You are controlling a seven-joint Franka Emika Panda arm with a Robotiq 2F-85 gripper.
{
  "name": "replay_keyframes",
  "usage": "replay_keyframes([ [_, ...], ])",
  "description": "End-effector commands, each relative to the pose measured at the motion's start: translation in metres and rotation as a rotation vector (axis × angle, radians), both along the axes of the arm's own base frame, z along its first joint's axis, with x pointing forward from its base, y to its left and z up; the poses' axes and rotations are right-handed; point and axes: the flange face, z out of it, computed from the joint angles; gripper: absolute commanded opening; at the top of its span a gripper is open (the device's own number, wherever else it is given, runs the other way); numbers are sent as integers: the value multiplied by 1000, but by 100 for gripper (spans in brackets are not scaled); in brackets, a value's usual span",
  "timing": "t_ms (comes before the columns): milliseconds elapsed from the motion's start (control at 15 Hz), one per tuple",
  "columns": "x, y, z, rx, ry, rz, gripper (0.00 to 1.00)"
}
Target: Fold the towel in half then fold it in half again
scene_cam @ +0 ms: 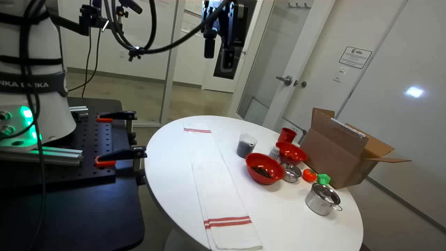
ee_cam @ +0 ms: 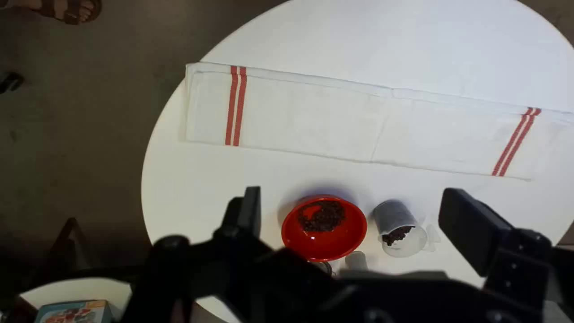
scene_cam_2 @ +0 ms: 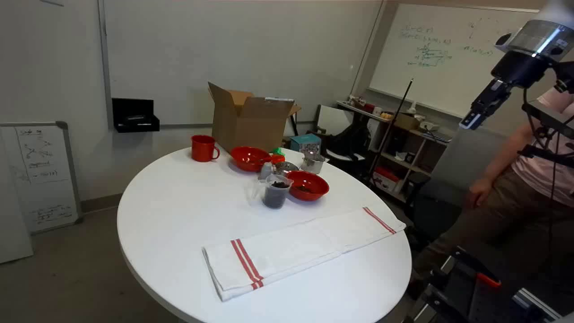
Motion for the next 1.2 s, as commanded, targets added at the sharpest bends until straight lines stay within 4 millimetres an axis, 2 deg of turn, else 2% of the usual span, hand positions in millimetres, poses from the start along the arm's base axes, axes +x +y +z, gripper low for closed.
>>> replay_keyframes([
  [0, 0, 0, 1, 0, 1, 0, 100],
  [267, 19, 5, -26, -76, 85, -14, 100],
  [533, 33, -11, -61, -86, 153, 3, 100],
  [600, 22, 1, -45, -60, 122, -3, 100],
  [733, 24, -1, -54, -56, 142, -3, 100],
  [1133, 24, -1, -48, -60, 128, -4, 100],
])
